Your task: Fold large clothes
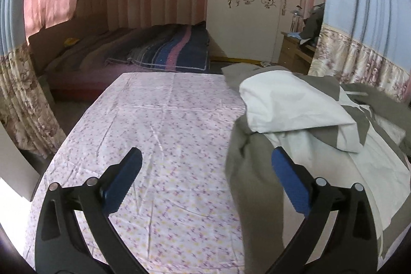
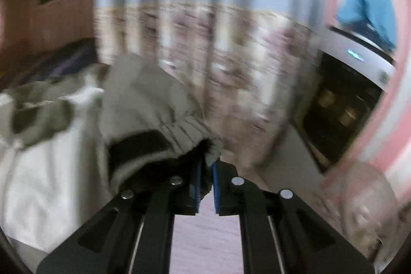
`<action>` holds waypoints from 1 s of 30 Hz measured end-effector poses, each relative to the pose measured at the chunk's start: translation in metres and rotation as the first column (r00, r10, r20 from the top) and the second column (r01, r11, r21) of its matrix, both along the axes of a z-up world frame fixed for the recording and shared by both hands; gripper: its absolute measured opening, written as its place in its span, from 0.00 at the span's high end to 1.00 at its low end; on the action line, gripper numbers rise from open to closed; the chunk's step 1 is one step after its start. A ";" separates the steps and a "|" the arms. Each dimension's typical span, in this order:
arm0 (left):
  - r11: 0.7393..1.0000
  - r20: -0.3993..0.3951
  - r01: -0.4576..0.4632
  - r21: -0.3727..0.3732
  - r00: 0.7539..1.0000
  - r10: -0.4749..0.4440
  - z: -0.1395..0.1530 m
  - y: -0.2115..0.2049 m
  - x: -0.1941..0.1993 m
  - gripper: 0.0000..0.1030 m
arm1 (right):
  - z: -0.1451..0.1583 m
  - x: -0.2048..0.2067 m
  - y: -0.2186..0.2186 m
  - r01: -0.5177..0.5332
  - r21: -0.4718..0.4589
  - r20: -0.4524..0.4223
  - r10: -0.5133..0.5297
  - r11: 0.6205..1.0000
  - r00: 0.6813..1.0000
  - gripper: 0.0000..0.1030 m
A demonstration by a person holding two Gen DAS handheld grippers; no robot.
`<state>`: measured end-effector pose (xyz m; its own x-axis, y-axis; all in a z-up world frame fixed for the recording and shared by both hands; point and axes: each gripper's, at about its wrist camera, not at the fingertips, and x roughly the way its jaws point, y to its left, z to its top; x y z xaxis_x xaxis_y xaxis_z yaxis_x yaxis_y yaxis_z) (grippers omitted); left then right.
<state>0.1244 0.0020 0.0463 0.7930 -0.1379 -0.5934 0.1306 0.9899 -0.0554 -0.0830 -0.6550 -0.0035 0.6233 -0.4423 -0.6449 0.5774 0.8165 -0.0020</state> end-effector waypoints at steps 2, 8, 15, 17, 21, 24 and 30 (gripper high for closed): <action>1.000 -0.007 0.009 -0.006 1.000 -0.009 0.000 0.001 0.005 0.03 | -0.011 -0.012 -0.009 -0.024 0.062 -0.006 0.024 0.998 1.000 0.68; 0.997 -0.042 0.066 0.031 0.997 -0.064 -0.002 -0.018 0.025 0.03 | 0.024 -0.023 0.014 -0.018 -0.054 0.054 0.021 0.998 0.998 0.18; 0.991 -0.073 0.115 0.062 0.991 -0.110 -0.006 -0.044 0.049 0.03 | 0.096 0.021 0.076 -0.120 -0.242 0.021 0.129 0.963 0.991 0.07; 0.992 -0.070 0.119 0.049 0.991 -0.116 -0.007 -0.046 0.053 0.03 | 0.100 0.022 0.081 -0.119 -0.270 0.002 0.124 0.955 0.992 0.07; 0.992 -0.076 0.119 0.042 0.990 -0.116 -0.013 -0.048 0.057 0.03 | 0.086 0.017 0.074 -0.131 -0.249 -0.039 0.125 0.960 0.991 0.07; 0.992 -0.083 0.120 0.031 0.990 -0.117 -0.017 -0.048 0.058 0.03 | 0.065 0.009 0.068 -0.136 -0.210 -0.065 0.125 0.968 0.990 0.07; 0.993 -0.082 0.120 0.016 0.990 -0.119 -0.015 -0.045 0.046 0.03 | 0.036 -0.007 0.067 -0.189 -0.097 -0.067 0.183 0.977 0.981 0.07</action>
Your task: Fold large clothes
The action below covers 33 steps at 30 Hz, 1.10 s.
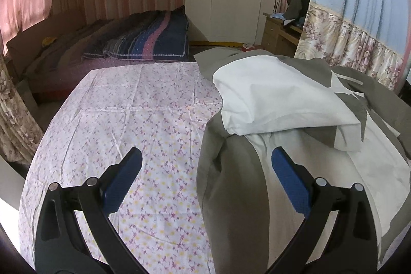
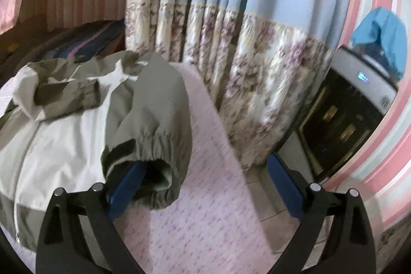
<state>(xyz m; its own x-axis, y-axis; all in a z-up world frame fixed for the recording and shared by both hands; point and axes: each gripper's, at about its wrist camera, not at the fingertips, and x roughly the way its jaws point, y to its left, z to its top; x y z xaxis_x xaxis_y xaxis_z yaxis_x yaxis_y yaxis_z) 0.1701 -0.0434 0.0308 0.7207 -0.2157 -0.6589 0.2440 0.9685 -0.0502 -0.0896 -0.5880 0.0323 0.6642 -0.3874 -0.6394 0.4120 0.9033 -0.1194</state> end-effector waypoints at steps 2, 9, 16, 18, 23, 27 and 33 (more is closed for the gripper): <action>1.000 0.003 0.000 0.005 1.000 0.000 0.002 0.001 -0.006 0.03 | -0.001 -0.009 0.001 -0.012 0.007 0.003 0.012 1.000 1.000 0.07; 1.000 0.036 -0.009 -0.006 0.999 0.009 0.021 0.011 -0.037 0.03 | 0.019 -0.046 -0.001 -0.046 0.102 0.139 0.032 0.994 0.990 0.07; 1.000 0.068 0.003 -0.006 0.998 -0.002 0.042 0.015 -0.066 0.03 | 0.044 -0.032 0.022 -0.175 0.216 0.299 0.105 0.961 0.948 0.07; 1.000 0.053 0.007 -0.005 0.999 -0.006 0.042 0.013 -0.065 0.03 | 0.048 -0.002 0.034 -0.216 0.216 0.306 0.144 0.952 0.941 0.07; 0.999 0.050 0.027 0.046 0.998 -0.029 0.041 -0.001 -0.038 0.03 | 0.046 0.094 0.052 -0.320 0.252 0.279 0.248 0.913 0.928 0.07; 0.999 0.008 0.018 0.027 1.000 -0.018 0.037 -0.007 0.018 0.03 | 0.026 0.186 0.067 -0.356 0.243 0.200 0.312 0.902 0.929 0.07; 1.000 -0.060 0.007 0.028 0.998 -0.005 0.016 -0.022 0.113 0.03 | -0.026 0.277 0.076 -0.371 0.271 0.083 0.363 0.888 0.928 0.07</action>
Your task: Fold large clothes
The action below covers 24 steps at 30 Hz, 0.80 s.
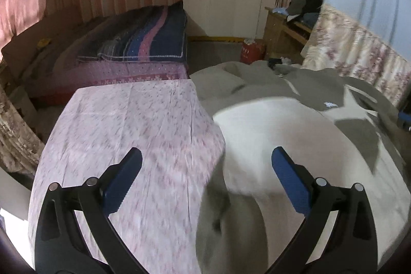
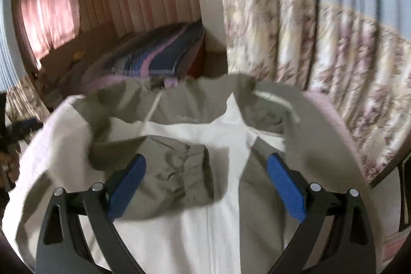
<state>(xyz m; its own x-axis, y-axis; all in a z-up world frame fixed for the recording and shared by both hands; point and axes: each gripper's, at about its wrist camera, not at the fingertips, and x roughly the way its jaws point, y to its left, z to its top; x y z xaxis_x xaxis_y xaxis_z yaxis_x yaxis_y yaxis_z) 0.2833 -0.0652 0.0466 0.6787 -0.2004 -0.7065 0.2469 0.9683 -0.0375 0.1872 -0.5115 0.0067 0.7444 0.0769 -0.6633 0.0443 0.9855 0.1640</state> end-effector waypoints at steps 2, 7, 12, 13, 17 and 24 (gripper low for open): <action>1.000 -0.037 0.010 -0.009 0.999 -0.011 -0.011 -0.005 0.029 0.03 | -0.020 0.019 -0.001 -0.005 0.022 -0.043 0.006 1.000 0.999 0.07; 0.995 -0.124 0.067 -0.072 0.989 -0.075 -0.037 -0.023 0.080 0.03 | -0.055 0.049 0.004 -0.077 0.102 -0.120 0.089 0.992 0.989 0.16; 0.981 -0.209 0.172 -0.089 0.960 -0.187 -0.063 -0.059 0.117 0.41 | -0.054 0.061 0.014 -0.139 0.107 -0.137 0.154 0.984 0.979 0.71; 0.983 -0.212 0.171 -0.062 0.960 -0.180 -0.066 -0.065 0.120 0.66 | -0.047 0.062 0.015 -0.138 0.082 -0.117 0.147 0.987 0.982 0.71; 0.992 -0.093 0.106 0.062 0.991 -0.100 -0.037 -0.067 0.140 0.96 | 0.006 0.064 -0.006 -0.003 -0.039 0.053 0.005 0.999 0.999 0.73; 0.967 -0.093 0.022 0.255 0.996 0.002 -0.026 -0.062 0.180 0.77 | 0.013 0.095 -0.032 0.121 -0.142 0.057 -0.113 0.983 0.992 0.73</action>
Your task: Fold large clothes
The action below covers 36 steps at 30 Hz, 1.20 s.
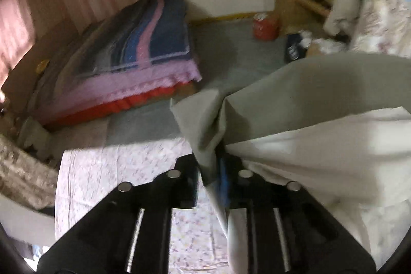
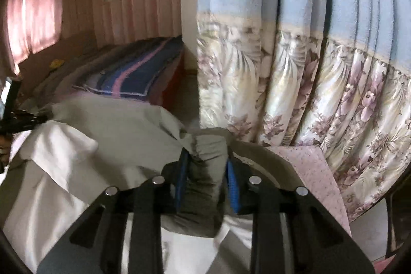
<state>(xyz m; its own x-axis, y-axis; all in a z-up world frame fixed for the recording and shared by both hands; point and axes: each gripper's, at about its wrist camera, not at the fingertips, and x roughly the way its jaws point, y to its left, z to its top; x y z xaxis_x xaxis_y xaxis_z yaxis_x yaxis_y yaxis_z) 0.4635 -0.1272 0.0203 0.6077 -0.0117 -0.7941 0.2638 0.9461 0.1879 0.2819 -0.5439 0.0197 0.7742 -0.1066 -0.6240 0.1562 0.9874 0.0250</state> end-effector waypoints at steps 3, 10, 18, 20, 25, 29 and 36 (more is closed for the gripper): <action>0.993 -0.036 -0.030 0.117 0.999 0.035 -0.035 0.001 -0.006 0.53 | -0.053 0.022 0.006 0.014 -0.008 -0.140 -0.015 1.000 0.990 0.66; 0.992 -0.018 -0.119 0.034 0.993 0.119 -0.040 0.058 -0.055 0.11 | -0.034 -0.025 -0.011 0.089 0.029 -0.042 -0.088 0.996 0.995 0.20; 0.999 0.033 -0.029 -0.045 0.999 0.030 -0.024 0.057 -0.136 0.04 | 0.004 -0.100 0.024 -0.003 0.005 0.031 0.003 1.000 1.000 0.08; 0.999 0.010 -0.022 -0.043 1.000 0.023 -0.034 0.052 -0.151 0.04 | -0.002 -0.114 0.038 -0.016 -0.008 0.030 0.016 1.000 0.999 0.08; 0.999 -0.030 -0.033 0.000 0.999 0.033 -0.057 0.052 -0.182 0.04 | -0.023 -0.154 0.059 -0.057 -0.028 -0.031 0.057 0.998 0.998 0.07; 0.995 -0.055 -0.076 -0.069 0.996 0.073 -0.063 0.075 -0.208 0.03 | -0.041 -0.177 0.059 -0.026 -0.095 -0.068 0.019 0.995 0.998 0.07; 0.980 -0.109 -0.080 -0.183 0.992 0.061 -0.074 0.092 -0.226 0.03 | -0.071 -0.178 0.029 0.081 -0.019 -0.168 -0.083 0.997 0.982 0.07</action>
<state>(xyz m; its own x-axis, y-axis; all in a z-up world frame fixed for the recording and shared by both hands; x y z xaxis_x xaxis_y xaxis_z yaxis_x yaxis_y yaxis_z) 0.2380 -0.0354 -0.0540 0.5278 -0.1253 -0.8401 0.2036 0.9789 -0.0180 0.1037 -0.5147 -0.0512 0.6466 -0.1739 -0.7428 0.2376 0.9711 -0.0205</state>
